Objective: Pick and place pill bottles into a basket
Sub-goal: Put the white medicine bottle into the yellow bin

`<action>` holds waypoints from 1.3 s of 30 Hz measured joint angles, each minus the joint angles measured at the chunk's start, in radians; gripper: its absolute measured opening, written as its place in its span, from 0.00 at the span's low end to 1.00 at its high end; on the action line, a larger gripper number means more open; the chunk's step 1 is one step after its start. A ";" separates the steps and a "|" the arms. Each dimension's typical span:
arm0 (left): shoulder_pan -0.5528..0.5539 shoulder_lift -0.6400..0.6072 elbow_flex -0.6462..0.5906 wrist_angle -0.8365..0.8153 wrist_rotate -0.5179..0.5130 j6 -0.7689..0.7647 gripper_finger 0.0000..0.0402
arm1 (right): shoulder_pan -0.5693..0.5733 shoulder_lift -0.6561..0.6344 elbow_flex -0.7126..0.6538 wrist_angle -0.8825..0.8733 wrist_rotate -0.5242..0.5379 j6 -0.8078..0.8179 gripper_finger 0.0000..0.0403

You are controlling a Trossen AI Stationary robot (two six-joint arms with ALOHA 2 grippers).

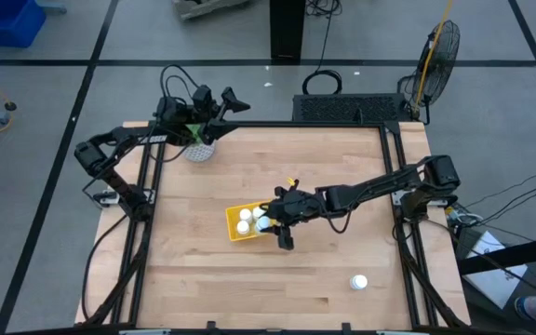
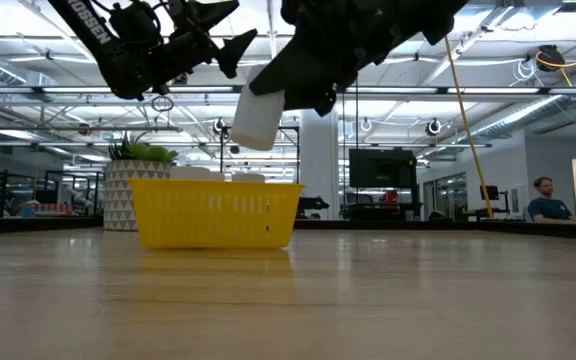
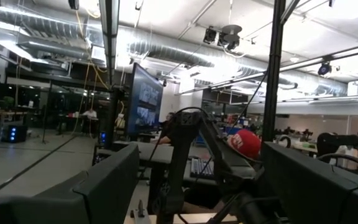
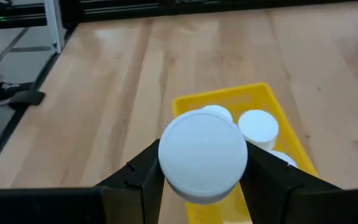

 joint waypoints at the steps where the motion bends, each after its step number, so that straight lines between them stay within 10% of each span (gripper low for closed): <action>1: 0.001 0.000 0.000 0.000 0.004 0.000 0.86 | -0.005 0.000 -0.007 0.007 -0.011 0.005 0.40; 39: 0.002 0.000 0.000 -0.001 0.018 0.004 0.86 | -0.059 0.001 -0.114 0.101 -0.038 0.029 0.40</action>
